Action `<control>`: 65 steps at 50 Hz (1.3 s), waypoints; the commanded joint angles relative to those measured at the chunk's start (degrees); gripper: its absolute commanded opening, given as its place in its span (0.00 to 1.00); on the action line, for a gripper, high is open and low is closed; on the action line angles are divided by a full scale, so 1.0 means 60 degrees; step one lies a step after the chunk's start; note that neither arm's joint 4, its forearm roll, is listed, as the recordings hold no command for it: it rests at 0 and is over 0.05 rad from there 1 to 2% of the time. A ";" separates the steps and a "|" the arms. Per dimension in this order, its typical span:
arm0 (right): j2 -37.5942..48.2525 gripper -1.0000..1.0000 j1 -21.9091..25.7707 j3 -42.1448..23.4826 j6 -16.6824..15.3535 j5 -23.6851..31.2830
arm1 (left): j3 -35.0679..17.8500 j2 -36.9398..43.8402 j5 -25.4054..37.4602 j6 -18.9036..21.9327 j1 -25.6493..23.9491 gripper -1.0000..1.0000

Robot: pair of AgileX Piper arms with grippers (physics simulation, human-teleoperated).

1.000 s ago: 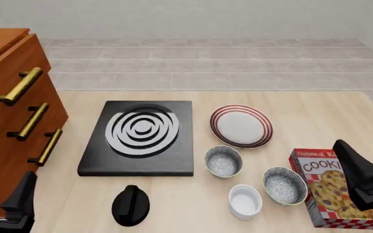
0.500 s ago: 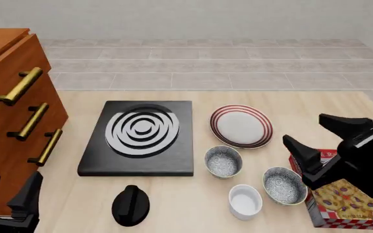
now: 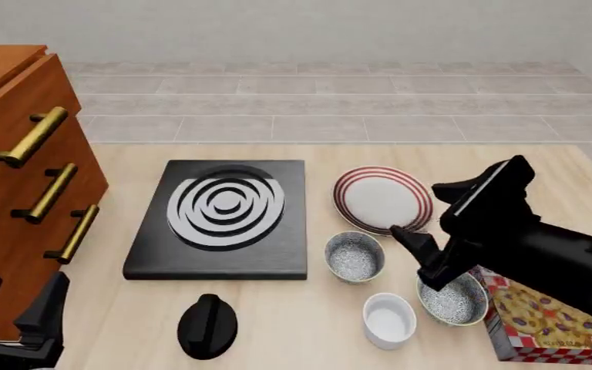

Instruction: Pick the akita bowl from table center and place it on the plate.

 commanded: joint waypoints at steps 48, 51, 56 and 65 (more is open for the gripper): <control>0.5164 1.00 0.1091 -0.1076 -0.1530 0.0013 | -0.0001 -0.0412 0.0398 0.0097 -0.0037 1.00; 0.5317 1.00 0.1048 -0.1014 -0.1546 -0.0103 | -0.0001 -0.0362 0.0342 0.0041 0.0004 1.00; 0.5478 1.00 0.1042 -0.1030 -0.1590 -0.0151 | -0.0001 -0.0535 0.0496 0.0133 -0.0076 1.00; 0.5935 1.00 0.1041 -0.1207 -0.1585 -0.0291 | -0.0001 -0.0464 0.0424 0.0067 -0.0077 1.00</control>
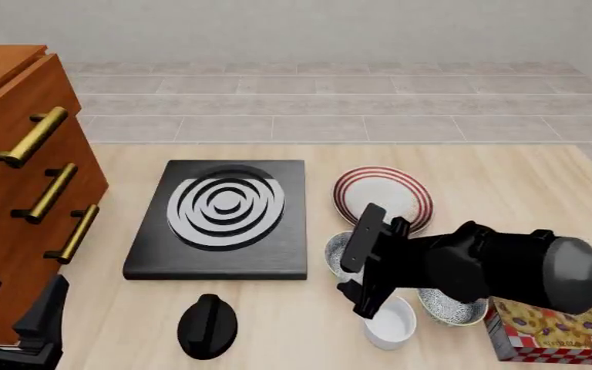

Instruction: Pick the akita bowl from table center and place it on the plate.

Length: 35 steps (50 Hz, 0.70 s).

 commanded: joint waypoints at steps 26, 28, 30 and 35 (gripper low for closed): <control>0.1969 1.00 -0.0335 -0.0523 -0.0207 -0.0635 | -0.0004 -0.0080 0.0048 -0.0033 -0.0072 1.00; 0.2040 1.00 -0.0285 -0.0489 -0.0170 -0.0677 | -0.0005 -0.0105 0.0073 -0.0035 -0.0066 1.00; 0.2124 1.00 -0.0278 -0.0485 -0.0155 -0.0723 | -0.0005 -0.0081 0.0050 -0.0039 -0.0063 1.00; 0.2265 1.00 -0.0217 -0.0506 -0.0047 -0.0785 | -0.0006 -0.0073 0.0052 -0.0035 -0.0064 1.00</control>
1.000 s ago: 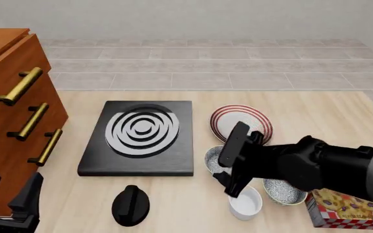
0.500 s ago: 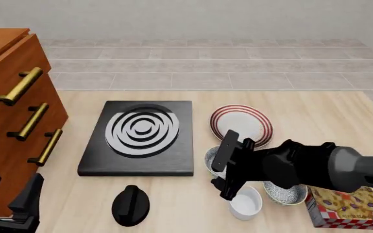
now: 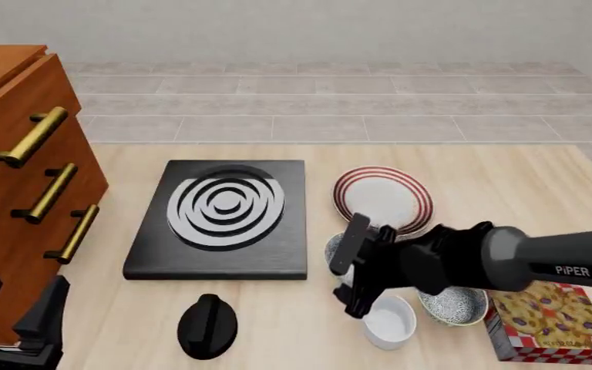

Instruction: Pick the akita bowl from table center and place it on the plate.

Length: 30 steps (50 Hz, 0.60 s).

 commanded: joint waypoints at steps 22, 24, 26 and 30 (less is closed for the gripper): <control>0.0705 1.00 0.0094 0.0173 0.0149 -0.0556 | 0.0002 -0.0013 0.0022 -0.0001 0.0021 1.00; 0.0561 1.00 0.0258 0.0247 0.0185 -0.0557 | 0.0000 -0.0024 0.0039 -0.0002 0.0021 1.00; 0.0556 0.00 0.0307 0.0299 0.0161 -0.0598 | -0.0002 -0.0048 0.0067 0.0015 0.0004 1.00; 0.0422 0.00 0.0294 0.0318 0.0012 -0.0700 | 0.0000 -0.0028 0.0041 0.0026 -0.0001 1.00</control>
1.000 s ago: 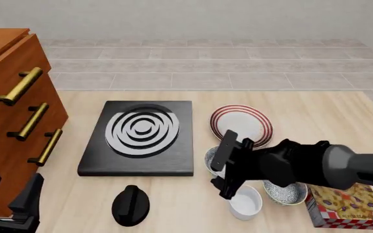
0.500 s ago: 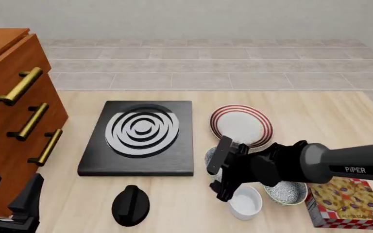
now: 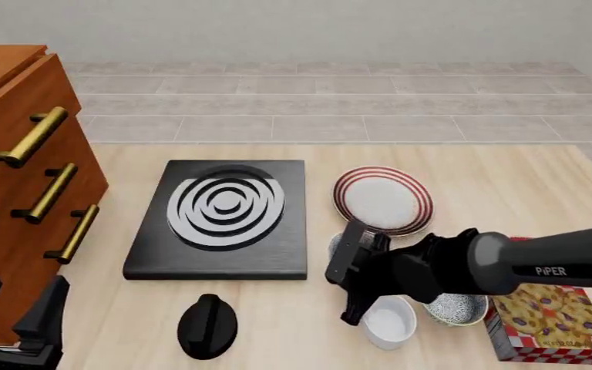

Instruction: Pick the akita bowl from table center and place it on the plate.

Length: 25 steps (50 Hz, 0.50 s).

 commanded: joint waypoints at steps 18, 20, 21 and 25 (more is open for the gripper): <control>-0.0585 0.00 0.0099 0.0085 -0.0346 0.0093 | 0.0000 0.0060 -0.0058 -0.0001 -0.0013 1.00; -0.0652 0.00 0.0122 0.0033 -0.0308 0.0130 | 0.0000 0.0081 -0.0077 0.0006 -0.0015 1.00; -0.0665 0.00 0.0105 0.0002 -0.0282 0.0150 | 0.0001 0.0091 -0.0089 -0.0002 -0.0015 1.00; -0.0875 0.00 0.0180 -0.0015 -0.0217 0.0347 | 0.0001 0.0079 -0.0076 0.0002 -0.0010 1.00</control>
